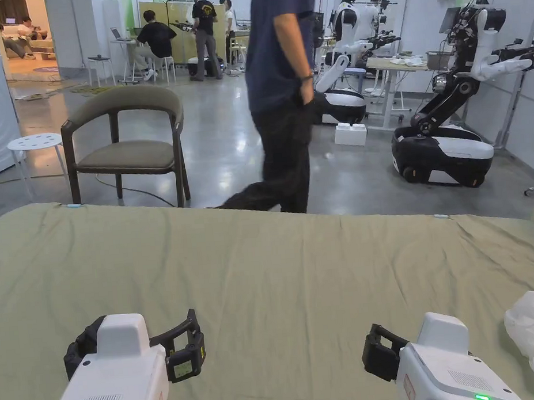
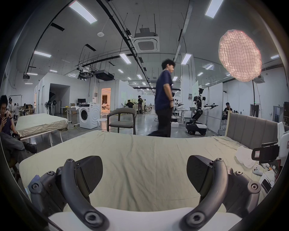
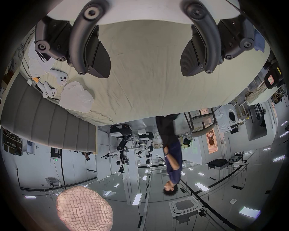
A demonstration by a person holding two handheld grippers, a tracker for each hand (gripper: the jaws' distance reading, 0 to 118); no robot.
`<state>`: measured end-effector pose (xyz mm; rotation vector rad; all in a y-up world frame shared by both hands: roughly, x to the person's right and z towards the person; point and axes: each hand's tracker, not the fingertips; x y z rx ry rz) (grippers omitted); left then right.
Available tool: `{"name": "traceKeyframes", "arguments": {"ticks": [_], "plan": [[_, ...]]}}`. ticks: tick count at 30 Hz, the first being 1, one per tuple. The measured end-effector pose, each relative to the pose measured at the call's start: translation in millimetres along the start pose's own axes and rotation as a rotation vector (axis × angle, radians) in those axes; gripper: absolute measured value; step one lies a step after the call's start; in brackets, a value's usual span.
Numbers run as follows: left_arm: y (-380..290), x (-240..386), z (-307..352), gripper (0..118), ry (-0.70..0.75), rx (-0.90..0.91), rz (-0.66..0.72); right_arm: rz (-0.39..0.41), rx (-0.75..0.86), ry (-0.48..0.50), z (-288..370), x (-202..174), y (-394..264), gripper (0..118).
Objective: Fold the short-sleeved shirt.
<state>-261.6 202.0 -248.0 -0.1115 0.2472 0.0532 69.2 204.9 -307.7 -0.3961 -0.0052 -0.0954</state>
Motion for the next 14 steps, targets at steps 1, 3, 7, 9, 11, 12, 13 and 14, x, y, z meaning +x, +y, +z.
{"name": "traceKeyframes", "arguments": {"ticks": [1, 3, 7, 9, 11, 12, 13, 14], "plan": [[0.4, -0.6, -0.3, 109, 0.0, -0.004, 0.002, 0.001, -0.004, 0.003, 0.0, 0.2, 0.4, 97], [0.7, -1.2, -0.1, 109, -0.001, -0.008, 0.006, 0.009, -0.008, 0.005, 0.0, 0.2, 0.9, 99], [-0.2, -2.5, -1.0, 109, -0.001, -0.017, 0.011, 0.026, -0.014, -0.004, -0.9, -0.1, 2.0, 99], [-0.4, -2.7, -1.1, 109, -0.004, -0.022, 0.01, 0.028, -0.018, -0.014, -1.8, 0.5, 2.2, 99], [-0.8, -2.2, -0.2, 109, -0.006, -0.023, 0.007, 0.029, -0.018, -0.029, -2.4, 1.4, 2.6, 99], [-1.1, -2.1, -0.1, 109, -0.008, -0.022, 0.004, 0.029, -0.02, -0.028, -2.7, 2.0, 3.1, 99], [-1.3, -2.0, -0.1, 109, -0.01, -0.023, 0.001, 0.027, -0.027, -0.025, -3.0, 2.7, 3.5, 99], [-1.5, -1.6, 0.0, 109, -0.012, -0.024, -0.003, 0.026, -0.024, -0.023, -2.7, 3.3, 2.9, 99]]}}
